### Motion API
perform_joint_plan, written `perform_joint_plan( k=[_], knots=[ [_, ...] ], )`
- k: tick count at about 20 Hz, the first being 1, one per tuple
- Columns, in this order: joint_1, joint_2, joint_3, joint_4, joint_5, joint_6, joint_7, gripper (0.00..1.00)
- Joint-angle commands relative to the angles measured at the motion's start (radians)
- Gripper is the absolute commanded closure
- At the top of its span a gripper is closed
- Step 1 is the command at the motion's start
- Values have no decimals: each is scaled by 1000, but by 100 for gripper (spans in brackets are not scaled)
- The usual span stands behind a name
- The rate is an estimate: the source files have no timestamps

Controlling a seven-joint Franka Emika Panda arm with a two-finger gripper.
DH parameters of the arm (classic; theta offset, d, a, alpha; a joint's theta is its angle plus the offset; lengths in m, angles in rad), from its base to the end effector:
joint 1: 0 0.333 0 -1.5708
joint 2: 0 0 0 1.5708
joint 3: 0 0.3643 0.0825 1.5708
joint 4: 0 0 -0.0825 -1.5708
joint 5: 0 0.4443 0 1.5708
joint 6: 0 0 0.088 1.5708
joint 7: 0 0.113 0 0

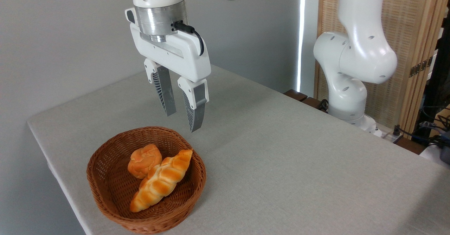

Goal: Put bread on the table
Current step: 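Move the open gripper toward the wicker basket, then lower the open gripper over the round orange bun in the basket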

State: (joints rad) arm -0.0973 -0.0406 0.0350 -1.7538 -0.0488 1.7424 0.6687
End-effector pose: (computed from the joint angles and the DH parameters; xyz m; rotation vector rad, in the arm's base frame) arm 0.6090 -0.0423 0.6087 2.9015 -1.0977 0.0662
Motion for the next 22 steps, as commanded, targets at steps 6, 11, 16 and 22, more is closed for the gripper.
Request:
perform_joint_plan(
  k=[6,11,16,22],
  knots=[
    [1,-16,14,-13,-29,-15,26,0],
    [1,-16,13,-13,-36,-14,25,0],
    [1,10,10,-15,-95,54,22,0],
    [-10,76,-7,-16,-163,192,11,0]
  ],
)
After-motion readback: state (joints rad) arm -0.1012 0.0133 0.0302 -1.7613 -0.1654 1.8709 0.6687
